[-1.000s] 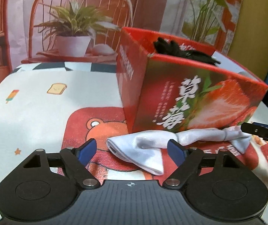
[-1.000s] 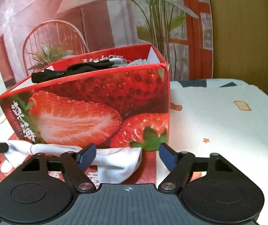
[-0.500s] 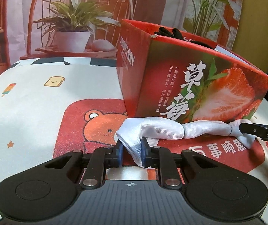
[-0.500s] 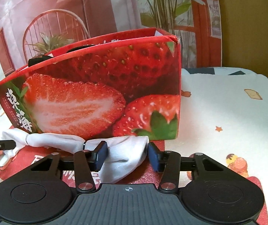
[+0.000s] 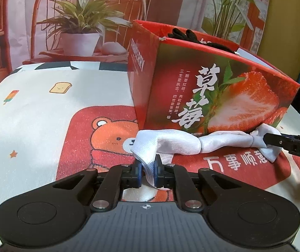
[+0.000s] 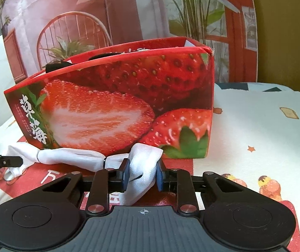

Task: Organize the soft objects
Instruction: 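Lift the white socks with both tools and carry them over the box, then lower the socks into the red box and open both tools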

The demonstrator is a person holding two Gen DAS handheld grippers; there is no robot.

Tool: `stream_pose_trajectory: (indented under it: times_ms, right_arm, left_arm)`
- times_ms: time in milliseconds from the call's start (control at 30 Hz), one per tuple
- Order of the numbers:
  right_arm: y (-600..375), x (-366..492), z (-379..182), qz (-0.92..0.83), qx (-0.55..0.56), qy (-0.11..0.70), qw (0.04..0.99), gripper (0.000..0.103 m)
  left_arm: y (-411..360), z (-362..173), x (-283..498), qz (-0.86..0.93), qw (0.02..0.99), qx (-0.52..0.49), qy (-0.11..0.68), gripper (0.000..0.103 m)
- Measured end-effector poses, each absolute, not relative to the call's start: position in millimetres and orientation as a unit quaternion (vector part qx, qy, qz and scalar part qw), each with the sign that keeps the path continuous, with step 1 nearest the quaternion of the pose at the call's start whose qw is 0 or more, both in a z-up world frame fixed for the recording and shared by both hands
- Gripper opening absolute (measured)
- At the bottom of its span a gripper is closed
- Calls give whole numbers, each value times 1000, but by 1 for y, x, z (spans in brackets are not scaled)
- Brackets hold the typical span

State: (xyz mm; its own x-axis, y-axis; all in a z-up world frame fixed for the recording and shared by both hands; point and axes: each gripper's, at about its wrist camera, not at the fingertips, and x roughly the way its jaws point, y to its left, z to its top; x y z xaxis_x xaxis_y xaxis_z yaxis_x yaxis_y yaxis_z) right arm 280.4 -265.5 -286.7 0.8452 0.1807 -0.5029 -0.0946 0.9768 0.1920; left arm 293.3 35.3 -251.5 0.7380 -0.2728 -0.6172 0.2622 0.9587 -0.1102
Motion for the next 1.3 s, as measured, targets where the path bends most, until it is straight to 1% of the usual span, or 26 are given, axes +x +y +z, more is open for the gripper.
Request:
stream_pose_trajectory:
  times_ms: [233, 400, 500, 633, 800, 967, 1100, 1200, 1300]
  right_arm:
    - [-257, 272, -281, 73, 55, 255, 963, 20]
    - [-253, 254, -266, 85, 37, 235, 968, 19]
    - [-255, 243, -243, 95, 40, 206, 973, 19]
    - [-266, 239, -198, 100, 43, 150, 983, 19]
    - [-281, 264, -148, 97, 22, 109, 989, 19]
    - [-283, 307, -131, 83, -19, 119, 989, 19]
    - [-280, 337, -148, 78, -25, 165, 983, 19]
    - [-272, 350, -166, 78, -31, 205, 975, 19]
    - [-269, 358, -179, 73, -36, 223, 971, 19]
  left_arm:
    - [36, -240, 284, -144, 936, -3, 323, 10]
    - [34, -211, 269, -162, 945, -6, 283, 9]
    - [32, -184, 262, -177, 952, -15, 250, 9]
    - [27, -146, 260, -191, 960, -20, 205, 9]
    - [10, -114, 281, -194, 963, -28, 184, 9]
    - [-15, -110, 321, -195, 956, -14, 219, 9]
    - [-33, -124, 348, -191, 947, 7, 260, 9]
    - [-42, -135, 361, -193, 941, 29, 275, 9]
    - [-49, -143, 370, -195, 938, 41, 285, 9]
